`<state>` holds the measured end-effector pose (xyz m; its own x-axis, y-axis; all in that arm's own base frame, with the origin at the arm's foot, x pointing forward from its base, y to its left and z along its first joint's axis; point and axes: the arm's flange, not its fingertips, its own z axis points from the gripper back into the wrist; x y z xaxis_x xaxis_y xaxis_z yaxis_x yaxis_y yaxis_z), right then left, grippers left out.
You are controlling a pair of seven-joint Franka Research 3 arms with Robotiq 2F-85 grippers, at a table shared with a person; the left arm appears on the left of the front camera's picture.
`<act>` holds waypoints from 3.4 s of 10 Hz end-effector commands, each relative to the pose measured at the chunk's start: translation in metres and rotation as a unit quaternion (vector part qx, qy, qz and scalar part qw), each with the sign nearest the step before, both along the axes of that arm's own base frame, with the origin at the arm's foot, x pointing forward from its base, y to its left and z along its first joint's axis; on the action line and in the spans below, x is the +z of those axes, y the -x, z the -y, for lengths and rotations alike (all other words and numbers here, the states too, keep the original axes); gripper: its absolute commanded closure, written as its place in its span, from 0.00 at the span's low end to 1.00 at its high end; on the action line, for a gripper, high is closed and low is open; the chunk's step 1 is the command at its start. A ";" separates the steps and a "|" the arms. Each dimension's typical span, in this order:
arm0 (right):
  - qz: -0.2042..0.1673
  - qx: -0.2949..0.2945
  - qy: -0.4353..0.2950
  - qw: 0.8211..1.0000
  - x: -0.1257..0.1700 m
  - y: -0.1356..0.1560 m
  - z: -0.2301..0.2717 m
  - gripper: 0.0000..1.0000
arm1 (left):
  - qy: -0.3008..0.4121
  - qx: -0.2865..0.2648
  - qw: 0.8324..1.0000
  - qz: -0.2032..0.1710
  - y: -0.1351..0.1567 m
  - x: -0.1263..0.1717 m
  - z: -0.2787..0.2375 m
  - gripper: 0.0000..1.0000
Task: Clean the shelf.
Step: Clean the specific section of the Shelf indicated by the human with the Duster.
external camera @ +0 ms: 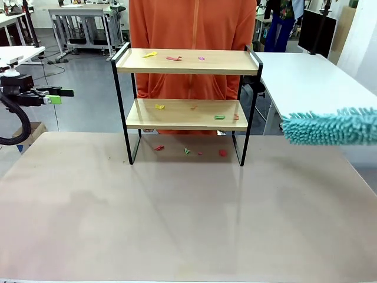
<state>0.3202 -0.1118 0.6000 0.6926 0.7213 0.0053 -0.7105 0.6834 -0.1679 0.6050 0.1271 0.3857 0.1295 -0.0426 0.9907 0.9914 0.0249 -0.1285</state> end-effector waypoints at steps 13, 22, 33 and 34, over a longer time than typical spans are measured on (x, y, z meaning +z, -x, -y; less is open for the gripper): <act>-0.053 0.238 0.046 0.969 -0.010 0.048 -0.119 0.87 | -0.003 -0.003 1.000 0.008 0.001 0.000 -0.001 0.00; -0.053 0.238 0.046 0.969 -0.010 0.048 -0.119 0.87 | -0.003 -0.003 1.000 0.008 0.001 0.000 -0.001 0.00; -0.053 0.238 0.046 0.969 -0.010 0.048 -0.119 0.87 | -0.003 -0.003 1.000 0.008 0.001 0.000 -0.001 0.00; -0.052 0.231 0.045 0.971 -0.014 0.048 -0.122 0.87 | -0.003 -0.003 1.000 0.008 0.001 0.000 -0.001 0.00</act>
<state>0.2719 0.0100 0.5860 0.2889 0.9492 -0.1248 -0.9538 0.2742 -0.1227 0.6050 0.1271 0.3853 0.1297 -0.0424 0.9906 0.9914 0.0248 -0.1287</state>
